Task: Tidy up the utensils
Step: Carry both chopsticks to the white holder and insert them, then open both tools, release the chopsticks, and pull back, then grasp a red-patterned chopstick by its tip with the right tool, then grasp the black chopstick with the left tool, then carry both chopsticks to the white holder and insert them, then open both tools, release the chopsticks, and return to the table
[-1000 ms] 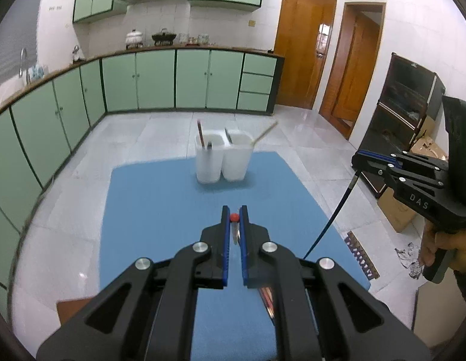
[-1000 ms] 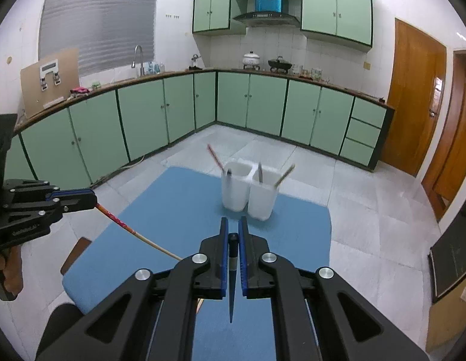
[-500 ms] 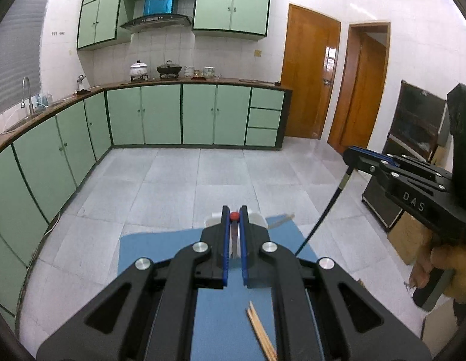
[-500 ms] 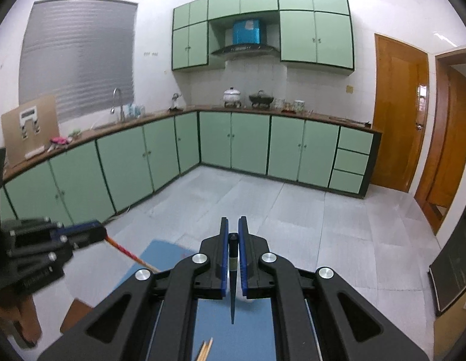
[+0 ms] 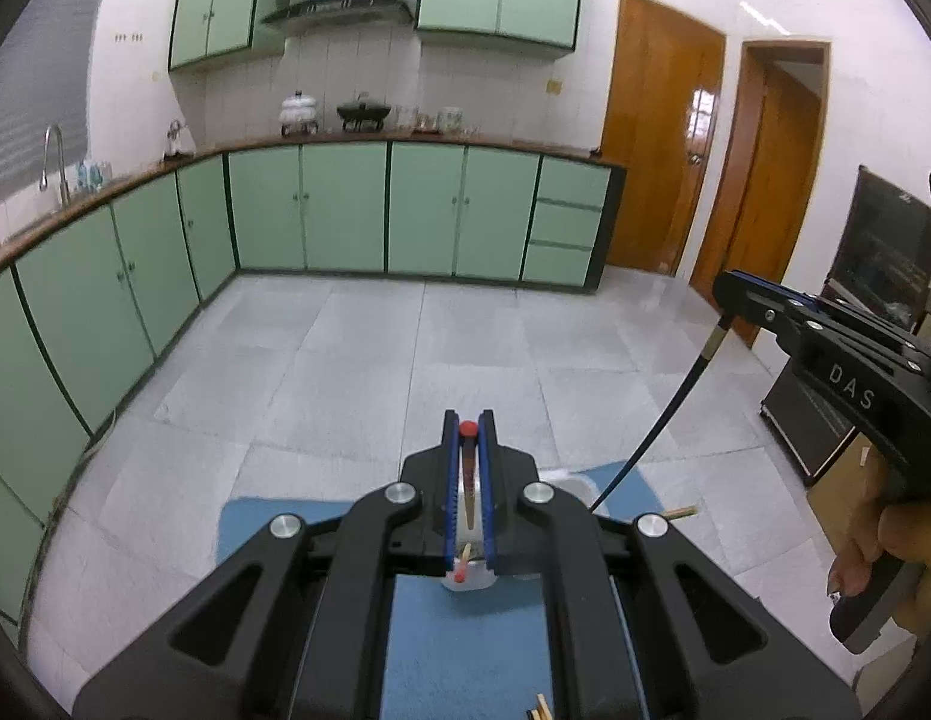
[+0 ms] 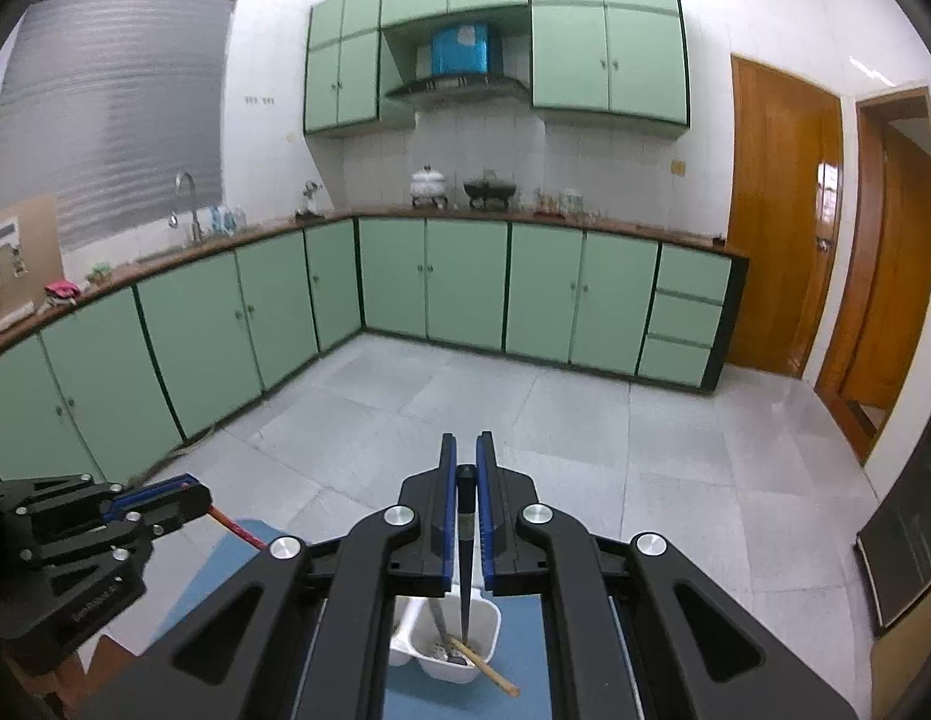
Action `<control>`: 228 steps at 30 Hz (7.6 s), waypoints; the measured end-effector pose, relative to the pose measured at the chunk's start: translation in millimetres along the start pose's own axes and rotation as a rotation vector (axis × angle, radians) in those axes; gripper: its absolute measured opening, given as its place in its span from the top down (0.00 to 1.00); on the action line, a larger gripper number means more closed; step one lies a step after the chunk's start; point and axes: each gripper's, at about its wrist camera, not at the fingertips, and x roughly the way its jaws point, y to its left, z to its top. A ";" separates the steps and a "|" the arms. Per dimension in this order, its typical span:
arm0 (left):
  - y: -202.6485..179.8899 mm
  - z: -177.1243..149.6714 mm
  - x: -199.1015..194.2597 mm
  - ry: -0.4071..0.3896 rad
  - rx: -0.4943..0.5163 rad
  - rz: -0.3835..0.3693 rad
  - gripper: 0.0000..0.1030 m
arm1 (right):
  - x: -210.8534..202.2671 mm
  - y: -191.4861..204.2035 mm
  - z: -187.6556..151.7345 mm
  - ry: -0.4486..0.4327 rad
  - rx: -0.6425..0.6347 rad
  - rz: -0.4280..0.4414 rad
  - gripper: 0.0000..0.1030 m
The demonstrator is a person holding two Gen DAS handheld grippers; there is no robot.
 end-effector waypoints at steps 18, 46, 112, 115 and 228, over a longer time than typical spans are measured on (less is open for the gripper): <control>20.5 -23.7 -57.3 -0.076 0.013 0.052 0.44 | -40.9 -22.5 -46.2 -0.001 0.020 0.020 0.71; -10.2 -402.9 -170.1 0.059 -0.033 0.022 0.29 | -192.9 79.6 -447.0 0.250 -0.072 0.169 0.65; -24.3 -418.5 -107.1 0.096 -0.097 0.176 0.92 | -160.8 42.3 -439.8 0.196 0.053 -0.080 0.94; -27.0 -418.0 -109.6 0.113 -0.059 0.167 0.79 | -164.5 48.4 -441.3 0.194 0.030 -0.024 0.93; -0.9 -3.5 11.0 -0.124 0.011 0.052 0.61 | 19.8 -18.0 -53.4 0.195 0.034 0.064 0.77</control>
